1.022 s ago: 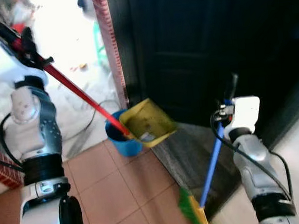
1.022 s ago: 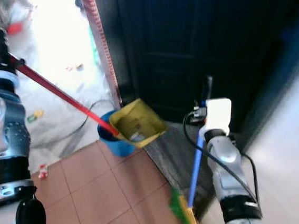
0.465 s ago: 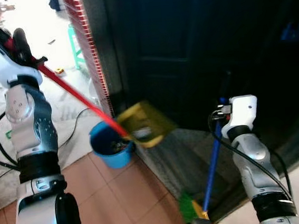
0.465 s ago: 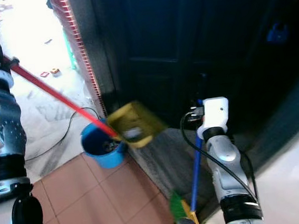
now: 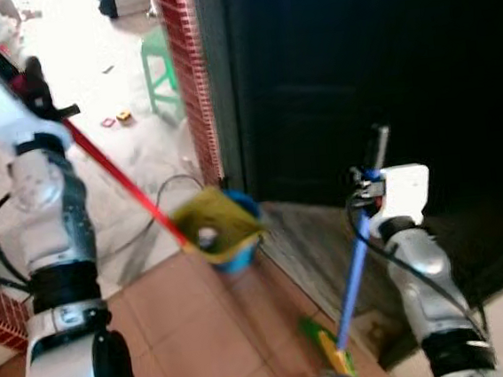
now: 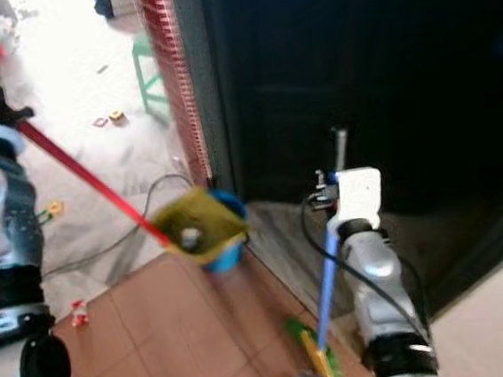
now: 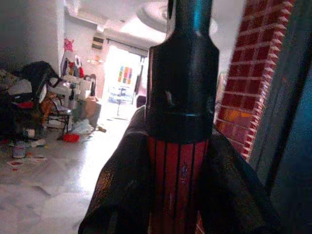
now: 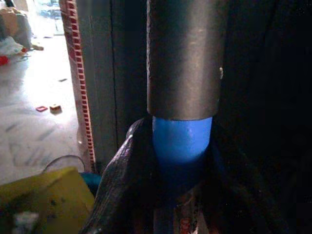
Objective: Sweep floor
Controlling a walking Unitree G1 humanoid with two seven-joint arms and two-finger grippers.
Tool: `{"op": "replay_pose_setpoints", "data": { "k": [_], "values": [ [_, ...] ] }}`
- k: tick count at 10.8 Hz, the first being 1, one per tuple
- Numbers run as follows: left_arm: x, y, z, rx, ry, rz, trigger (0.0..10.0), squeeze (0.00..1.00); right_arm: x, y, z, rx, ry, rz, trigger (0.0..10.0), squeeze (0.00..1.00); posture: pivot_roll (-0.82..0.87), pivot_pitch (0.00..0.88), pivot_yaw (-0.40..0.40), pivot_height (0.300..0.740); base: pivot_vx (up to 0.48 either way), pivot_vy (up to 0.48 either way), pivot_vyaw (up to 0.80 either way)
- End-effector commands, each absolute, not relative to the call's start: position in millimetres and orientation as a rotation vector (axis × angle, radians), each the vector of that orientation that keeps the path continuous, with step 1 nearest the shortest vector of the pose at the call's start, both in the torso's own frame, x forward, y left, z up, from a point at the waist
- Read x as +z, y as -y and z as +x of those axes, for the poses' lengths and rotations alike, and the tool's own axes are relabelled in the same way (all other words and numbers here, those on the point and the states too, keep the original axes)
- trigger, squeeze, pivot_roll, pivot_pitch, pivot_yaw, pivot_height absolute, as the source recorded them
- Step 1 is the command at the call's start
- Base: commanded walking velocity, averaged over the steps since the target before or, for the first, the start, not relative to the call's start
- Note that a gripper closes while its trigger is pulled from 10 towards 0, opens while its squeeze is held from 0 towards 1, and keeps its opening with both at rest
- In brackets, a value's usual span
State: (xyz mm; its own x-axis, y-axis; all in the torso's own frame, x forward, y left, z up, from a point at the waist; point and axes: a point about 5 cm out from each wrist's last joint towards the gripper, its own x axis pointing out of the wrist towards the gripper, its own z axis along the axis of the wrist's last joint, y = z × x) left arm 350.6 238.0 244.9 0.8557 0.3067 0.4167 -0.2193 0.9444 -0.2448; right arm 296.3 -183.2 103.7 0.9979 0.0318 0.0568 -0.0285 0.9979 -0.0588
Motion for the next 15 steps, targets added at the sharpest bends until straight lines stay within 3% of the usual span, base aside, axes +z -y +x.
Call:
{"op": "replay_pose_setpoints", "data": {
  "k": [1, 7, 15],
  "values": [
    [265, -247, 343, 0.327, 0.562, -0.193, 10.0, 0.00, 114, 174, 300, 0.060, 0.098, -0.047, 10.0, 0.00, -0.11, 0.016, 0.036, 0.740, 0.000, 0.285, 0.00],
    [266, -235, 343, 0.322, 0.586, -0.122, 10.0, 0.00, 113, 172, 298, 0.056, 0.095, -0.041, 10.0, 0.00, -0.11, 0.018, 0.042, 0.740, 0.000, 0.000, 0.00],
    [269, -234, 343, 0.310, 0.603, -0.117, 10.0, 0.00, 113, 171, 299, 0.056, 0.096, -0.034, 10.0, 0.00, -0.11, 0.010, 0.049, 0.740, 0.430, 0.000, -0.08]
  ]
}}
